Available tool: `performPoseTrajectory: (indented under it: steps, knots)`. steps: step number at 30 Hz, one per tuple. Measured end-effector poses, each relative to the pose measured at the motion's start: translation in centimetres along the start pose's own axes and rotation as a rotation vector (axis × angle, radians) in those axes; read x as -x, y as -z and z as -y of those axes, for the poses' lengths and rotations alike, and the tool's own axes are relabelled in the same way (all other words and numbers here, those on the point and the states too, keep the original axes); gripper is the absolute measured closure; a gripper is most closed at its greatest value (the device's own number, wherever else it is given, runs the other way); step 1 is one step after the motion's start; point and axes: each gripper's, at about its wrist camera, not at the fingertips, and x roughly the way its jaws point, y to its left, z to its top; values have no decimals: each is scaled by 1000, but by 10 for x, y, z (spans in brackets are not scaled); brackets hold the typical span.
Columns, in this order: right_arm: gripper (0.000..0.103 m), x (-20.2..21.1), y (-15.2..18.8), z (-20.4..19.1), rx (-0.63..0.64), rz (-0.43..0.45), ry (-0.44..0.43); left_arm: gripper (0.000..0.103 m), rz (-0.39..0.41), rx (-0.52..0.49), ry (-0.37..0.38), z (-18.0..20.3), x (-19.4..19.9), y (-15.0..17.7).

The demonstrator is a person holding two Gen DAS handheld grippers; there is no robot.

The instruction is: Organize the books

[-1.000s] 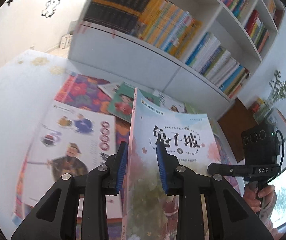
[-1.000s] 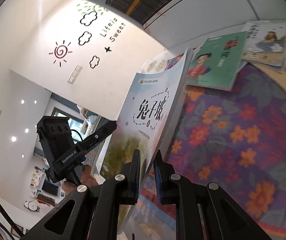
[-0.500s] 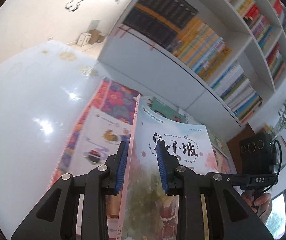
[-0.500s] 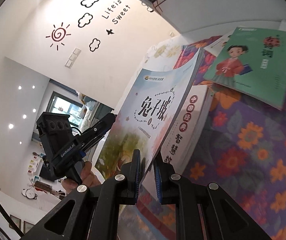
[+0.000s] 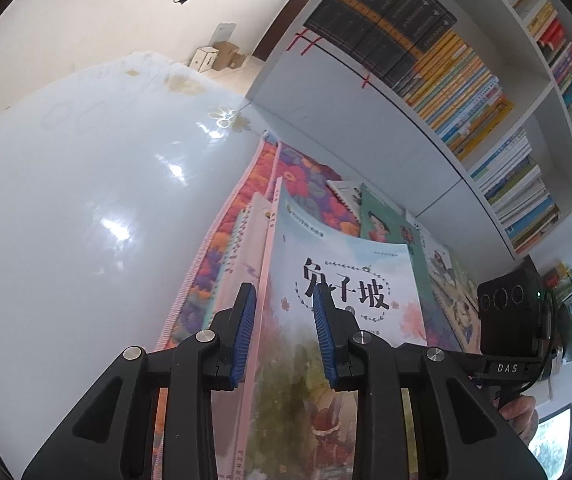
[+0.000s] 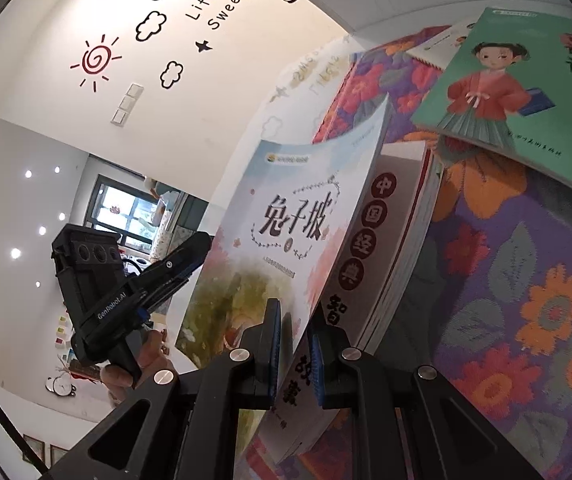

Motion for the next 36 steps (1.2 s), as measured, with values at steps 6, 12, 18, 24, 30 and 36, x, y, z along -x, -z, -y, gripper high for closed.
performPoseTrajectory:
  steps: [6,12,18,24,30,36]
  knots:
    - [89,-5,2,-5,33,12,31,75,0,0,-30,-2,-1,3]
    - [86,-6,8,-17,98,34,103,75,-17,11,-60,-6,-7,4]
    - [85,-9,8,-22,111,36,150,75,-20,3,-91,-6,-9,5]
    - [71,-13,8,-30,115,35,163,74,-5,2,-94,-7,-7,5]
    - [52,-12,9,-37,96,26,200,72,16,-37,-124,0,-4,5]
    - [50,-15,10,-45,178,56,397,72,32,-84,-211,3,-7,5]
